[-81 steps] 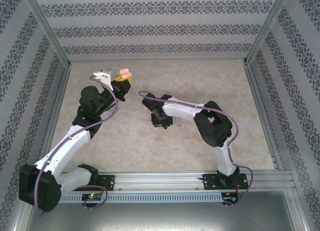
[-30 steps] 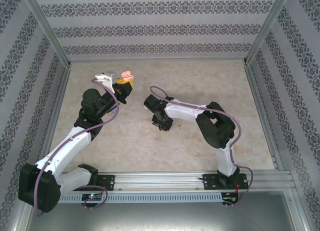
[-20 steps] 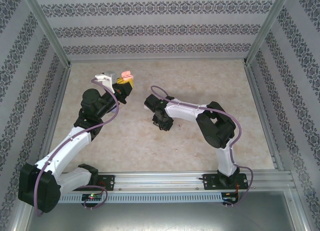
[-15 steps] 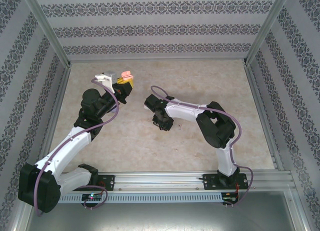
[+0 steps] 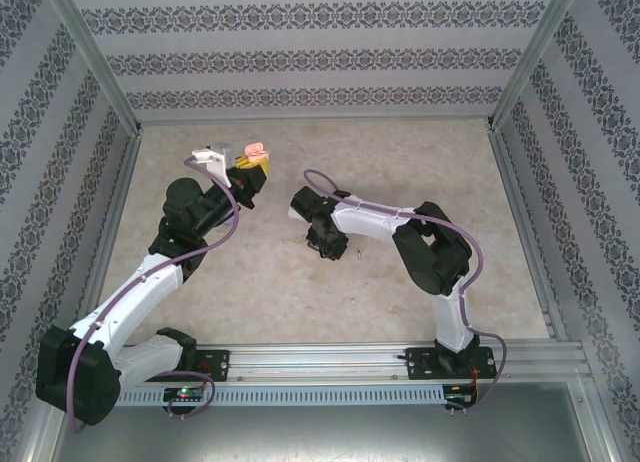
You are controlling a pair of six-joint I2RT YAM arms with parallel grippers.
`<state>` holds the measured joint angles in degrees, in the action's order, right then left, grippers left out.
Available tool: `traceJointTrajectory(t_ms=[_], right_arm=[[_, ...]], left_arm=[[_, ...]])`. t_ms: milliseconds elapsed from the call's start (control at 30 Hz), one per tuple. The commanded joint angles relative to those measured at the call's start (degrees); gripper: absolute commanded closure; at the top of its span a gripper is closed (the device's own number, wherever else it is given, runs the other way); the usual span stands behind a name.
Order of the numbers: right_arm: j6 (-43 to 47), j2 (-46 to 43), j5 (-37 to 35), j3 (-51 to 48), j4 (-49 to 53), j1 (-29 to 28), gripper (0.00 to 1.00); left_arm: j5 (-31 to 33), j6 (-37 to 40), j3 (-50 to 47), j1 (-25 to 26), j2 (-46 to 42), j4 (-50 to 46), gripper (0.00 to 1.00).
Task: Insert the wireless bluetooth earbuds into the charging case
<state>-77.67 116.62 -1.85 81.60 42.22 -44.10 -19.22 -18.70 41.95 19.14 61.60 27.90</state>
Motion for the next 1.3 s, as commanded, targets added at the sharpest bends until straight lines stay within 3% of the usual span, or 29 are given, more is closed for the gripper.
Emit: traceJointTrajectory(t_ms=[0,433,867,1133,1267], right_arm=[[0.5,1.1,-1.6,0.5,0.7,0.9,0.69],[1.6,1.5,-1.6,0.6,0.5,1.5,0.75],[8.3,0.6,-2.6,3.8,0.8,-0.3,0.86],[15.5,-5.6,-7.0,0.1,-2.5,-0.9,0.86],[18.8,-9.7,-9.2,-2.9,-4.8,-0.9,0.86]], left_arm=[[-0.3,-0.6,1.2,0.9,-0.3,3.0,1.00],[-0.3,0.0,1.6,1.4,0.3,2.8,1.00],[0.0,0.4,1.5,1.9,0.1,1.5,1.00],[-1.2,2.8,4.1,1.9,-0.4,-5.5,1.00],[-2.9,7.7,4.6,2.2,0.2,-9.2,1.00]])
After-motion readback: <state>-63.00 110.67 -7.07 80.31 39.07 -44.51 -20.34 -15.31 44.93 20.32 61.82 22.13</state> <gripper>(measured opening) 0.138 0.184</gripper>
